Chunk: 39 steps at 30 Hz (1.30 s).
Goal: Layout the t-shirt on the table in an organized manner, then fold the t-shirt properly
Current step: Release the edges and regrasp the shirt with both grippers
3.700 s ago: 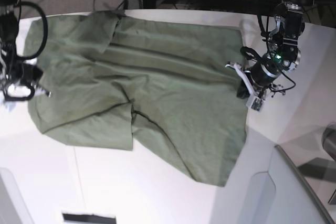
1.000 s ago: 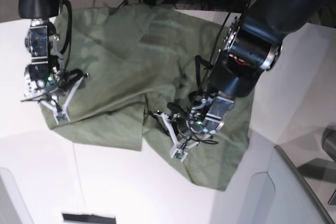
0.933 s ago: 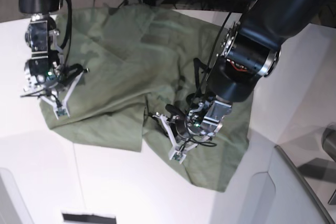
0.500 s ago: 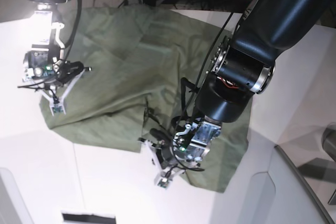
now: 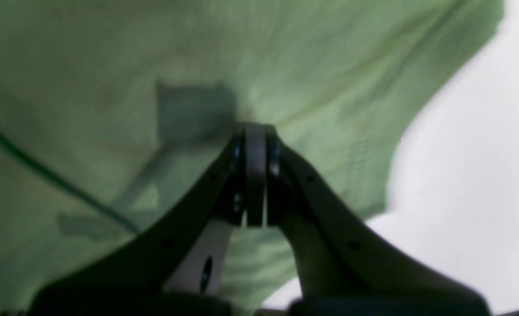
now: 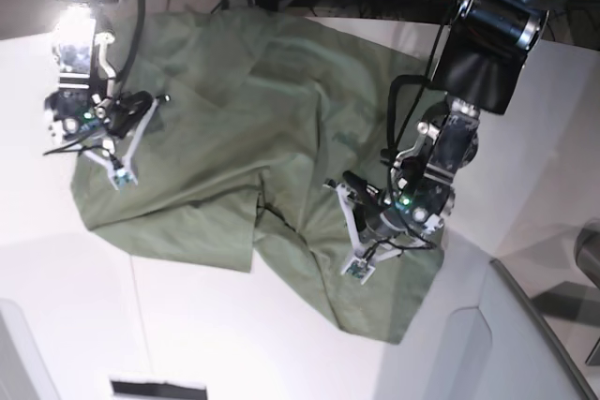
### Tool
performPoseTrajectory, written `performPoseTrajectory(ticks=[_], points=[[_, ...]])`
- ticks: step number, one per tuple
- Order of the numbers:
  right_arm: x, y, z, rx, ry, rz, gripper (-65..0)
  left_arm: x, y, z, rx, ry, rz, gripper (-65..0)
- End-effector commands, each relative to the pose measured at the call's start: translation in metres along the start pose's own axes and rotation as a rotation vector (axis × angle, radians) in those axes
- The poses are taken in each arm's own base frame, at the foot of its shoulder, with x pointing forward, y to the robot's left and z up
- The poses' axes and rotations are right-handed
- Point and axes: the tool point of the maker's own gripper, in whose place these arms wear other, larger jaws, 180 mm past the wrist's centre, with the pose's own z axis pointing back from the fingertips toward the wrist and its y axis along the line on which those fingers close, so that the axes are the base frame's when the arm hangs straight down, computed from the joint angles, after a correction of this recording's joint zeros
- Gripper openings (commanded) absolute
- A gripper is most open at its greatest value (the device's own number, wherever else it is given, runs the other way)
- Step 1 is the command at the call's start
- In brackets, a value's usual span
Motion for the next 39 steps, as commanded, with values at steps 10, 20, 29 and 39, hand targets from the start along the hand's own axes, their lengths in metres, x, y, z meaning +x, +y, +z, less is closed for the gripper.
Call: performPoseTrajectory(ticks=[10,20,29,39], points=[[0.002,-0.012,-0.042,0.065,0.044,-0.082,-65.0,-0.053,-0.008,-0.006,-0.016,0.108,0.009,-65.0],[0.024,-0.084,-0.049,0.019,0.018,-0.177,-65.0,-0.009,-0.024,-0.045,-0.055,0.052,0.082,-65.0],[0.051,-0.146,-0.054,-0.113,-0.083,-0.336,-65.0,0.043,-0.019,-0.065,-0.052,-0.036,0.116,-65.0],[0.092,-0.181,-0.033,-0.210,-0.226,-0.366,-65.0,0.121,-0.017,-0.053,-0.058,-0.212,0.124,-65.0]])
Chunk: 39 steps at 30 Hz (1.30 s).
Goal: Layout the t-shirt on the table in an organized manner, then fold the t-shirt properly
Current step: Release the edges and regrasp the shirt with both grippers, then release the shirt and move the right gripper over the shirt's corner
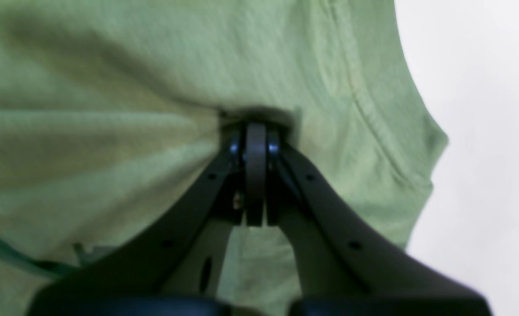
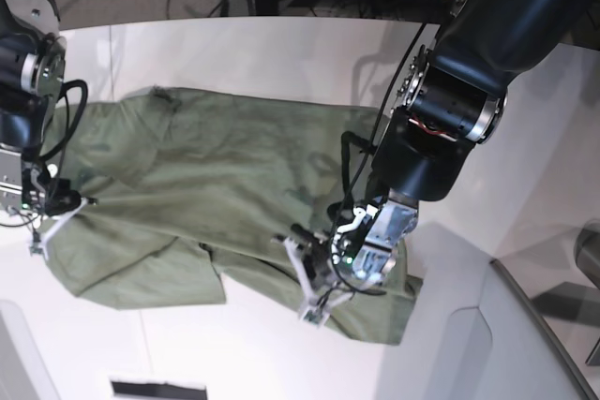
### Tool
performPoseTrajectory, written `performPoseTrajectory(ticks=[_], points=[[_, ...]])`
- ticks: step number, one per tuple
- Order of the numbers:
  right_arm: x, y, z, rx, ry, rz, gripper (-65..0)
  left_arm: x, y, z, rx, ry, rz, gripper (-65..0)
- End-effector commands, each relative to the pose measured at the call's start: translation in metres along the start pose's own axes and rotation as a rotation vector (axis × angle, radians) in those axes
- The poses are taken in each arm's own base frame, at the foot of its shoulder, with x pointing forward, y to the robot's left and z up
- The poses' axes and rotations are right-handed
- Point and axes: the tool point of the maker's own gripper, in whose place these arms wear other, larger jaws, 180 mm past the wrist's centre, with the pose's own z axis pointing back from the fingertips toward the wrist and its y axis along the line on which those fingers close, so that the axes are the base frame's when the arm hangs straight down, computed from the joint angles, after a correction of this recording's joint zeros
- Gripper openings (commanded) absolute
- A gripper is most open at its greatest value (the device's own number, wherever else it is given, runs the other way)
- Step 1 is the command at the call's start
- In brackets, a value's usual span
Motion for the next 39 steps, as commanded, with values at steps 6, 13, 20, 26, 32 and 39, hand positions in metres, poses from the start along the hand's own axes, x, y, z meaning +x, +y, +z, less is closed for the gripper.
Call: performPoseTrajectory(ticks=[6,13,20,26,32,39], points=[[0.033,0.029,0.053,0.027,-0.152,0.145,-65.0,0.036,0.022,0.033,0.037,-0.079,-0.004,-65.0],[-0.027,0.160,0.135,0.162,-0.193,0.548,-65.0,-0.041,0.068,0.108,0.155,-0.012,0.002,-65.0],[-0.077,0.273,0.175,0.308,-0.218,0.831,-65.0,-0.119,0.112,0.172,0.285,0.046,0.063,-65.0],[-0.092,0.320,0.185,0.256,-0.265,1.136,-54.2,-0.193,0.170,0.221,0.362,0.145,0.159,-65.0],[-0.083,0.348,0.179,0.178,-0.339,1.184,-20.1,-0.242,0.185,0.259,0.346,0.237,0.119,-65.0],[-0.086,0.391,0.186,0.148,-0.450,1.223,-18.2,-0.301,0.166,0.285,0.322,0.284,0.148,-65.0]])
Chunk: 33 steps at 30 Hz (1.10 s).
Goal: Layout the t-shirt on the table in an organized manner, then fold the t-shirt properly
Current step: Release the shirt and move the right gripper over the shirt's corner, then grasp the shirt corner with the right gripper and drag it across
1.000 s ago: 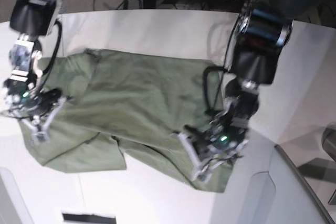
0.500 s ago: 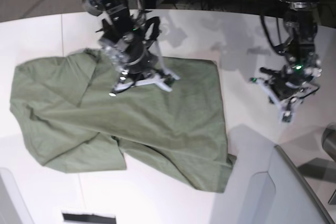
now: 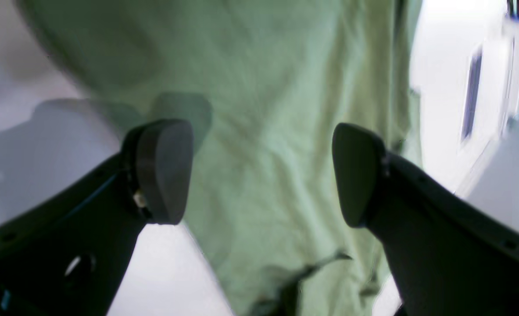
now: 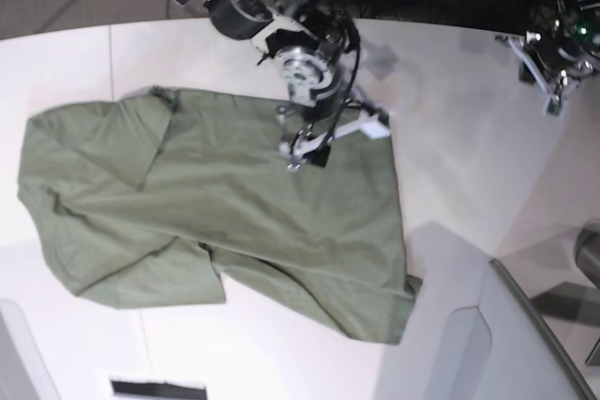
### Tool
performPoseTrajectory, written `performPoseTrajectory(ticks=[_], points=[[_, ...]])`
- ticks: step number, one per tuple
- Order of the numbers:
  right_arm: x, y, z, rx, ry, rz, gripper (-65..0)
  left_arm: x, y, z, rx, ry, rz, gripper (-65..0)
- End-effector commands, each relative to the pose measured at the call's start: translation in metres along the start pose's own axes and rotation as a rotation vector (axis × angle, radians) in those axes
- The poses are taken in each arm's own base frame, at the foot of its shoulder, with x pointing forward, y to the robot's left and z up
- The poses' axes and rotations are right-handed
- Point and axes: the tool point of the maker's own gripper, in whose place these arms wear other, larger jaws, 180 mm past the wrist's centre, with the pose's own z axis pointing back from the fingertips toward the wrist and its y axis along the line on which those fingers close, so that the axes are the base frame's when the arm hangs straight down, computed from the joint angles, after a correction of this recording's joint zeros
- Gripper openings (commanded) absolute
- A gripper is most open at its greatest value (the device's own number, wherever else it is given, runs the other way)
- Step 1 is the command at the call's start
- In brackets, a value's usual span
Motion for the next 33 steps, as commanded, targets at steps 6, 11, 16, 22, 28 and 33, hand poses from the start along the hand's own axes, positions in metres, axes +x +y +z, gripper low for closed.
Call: performPoseTrajectory(ticks=[6,11,16,22,28,33], points=[[0.032,0.026,0.013,0.133,-0.082,-0.151,-18.2,-0.017,0.008,-0.001,0.006,0.012,0.030,-65.0],[0.036,0.038,0.012,0.223,-0.088,-0.247,-18.3,-0.018,0.007,-0.003,0.004,0.013,0.039,-65.0],[0.034,0.038,-0.003,0.285,-0.081,-0.301,-29.6,-0.018,0.001,-0.005,-0.002,0.010,0.045,-65.0],[0.016,0.036,-0.019,0.307,-0.020,-0.351,-35.9,-0.022,0.001,-0.005,-0.004,0.020,0.049,-65.0],[0.006,0.030,-0.028,0.294,-0.005,-0.385,-36.3,-0.022,0.001,-0.005,-0.004,0.020,0.049,-65.0],[-0.005,0.038,-0.036,0.302,0.006,-0.387,-36.8,-0.020,0.001,-0.005,-0.004,0.017,0.049,-65.0]])
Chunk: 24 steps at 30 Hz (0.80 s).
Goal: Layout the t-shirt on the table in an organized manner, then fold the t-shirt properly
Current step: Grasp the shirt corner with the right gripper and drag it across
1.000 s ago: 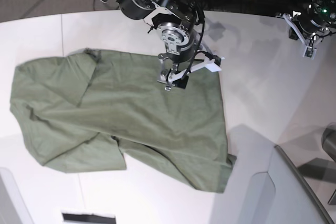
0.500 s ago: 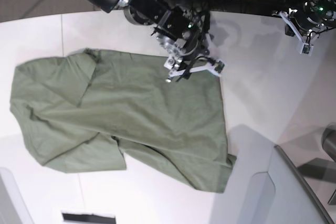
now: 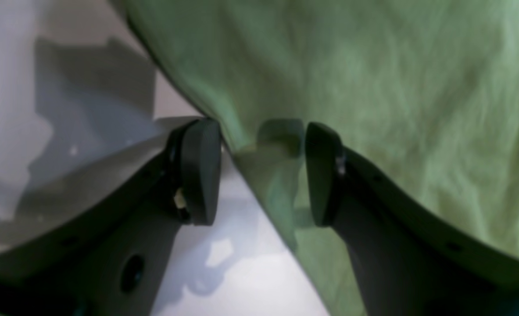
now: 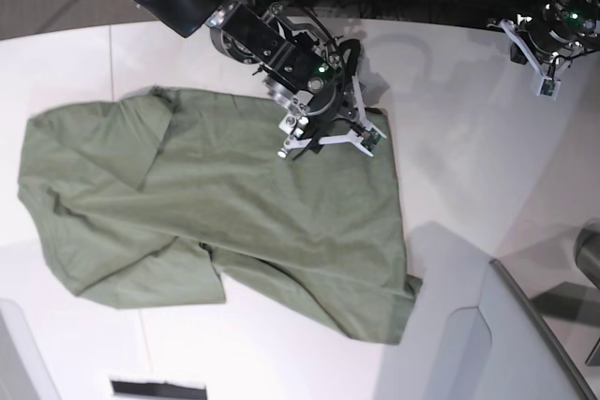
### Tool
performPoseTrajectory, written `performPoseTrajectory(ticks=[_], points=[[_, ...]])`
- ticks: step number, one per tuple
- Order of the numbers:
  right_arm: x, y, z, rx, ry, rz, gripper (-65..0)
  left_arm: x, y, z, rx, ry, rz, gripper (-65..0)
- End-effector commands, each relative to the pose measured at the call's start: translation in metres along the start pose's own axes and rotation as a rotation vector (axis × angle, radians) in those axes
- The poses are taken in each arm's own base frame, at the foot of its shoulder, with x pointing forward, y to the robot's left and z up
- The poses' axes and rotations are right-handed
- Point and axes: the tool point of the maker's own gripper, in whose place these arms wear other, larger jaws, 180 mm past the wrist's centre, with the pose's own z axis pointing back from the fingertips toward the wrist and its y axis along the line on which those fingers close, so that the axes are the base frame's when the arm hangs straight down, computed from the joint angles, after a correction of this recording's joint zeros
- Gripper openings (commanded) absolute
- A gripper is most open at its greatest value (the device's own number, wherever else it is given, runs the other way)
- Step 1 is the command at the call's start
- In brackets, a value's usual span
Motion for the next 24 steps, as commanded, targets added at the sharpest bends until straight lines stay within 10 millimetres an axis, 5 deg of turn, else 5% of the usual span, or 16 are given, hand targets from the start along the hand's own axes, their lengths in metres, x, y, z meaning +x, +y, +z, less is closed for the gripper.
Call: performPoseTrajectory(ticks=[1,5,13,17,24], points=[[-0.004,-0.002,-0.002,-0.005,0.029,0.001,-38.7,0.009,0.009,0.004,0.018,-0.027,-0.012,-65.0],[-0.005,0.001,-0.002,0.000,0.030,-0.001,-63.5,0.010,0.009,0.004,0.016,-0.028,-0.014,-65.0],[0.035,-0.005,0.026,-0.012,-0.061,-0.029,-65.0,0.022,0.012,0.003,0.023,-0.052,-0.012,-65.0],[0.042,-0.054,0.038,-0.086,-0.049,-0.148,-65.0,0.025,0.011,0.003,0.022,-0.058,-0.019,-65.0],[0.024,-0.152,0.046,-0.233,-0.034,-0.364,-65.0,0.038,0.011,-0.001,0.022,-0.081,-0.011,-65.0]])
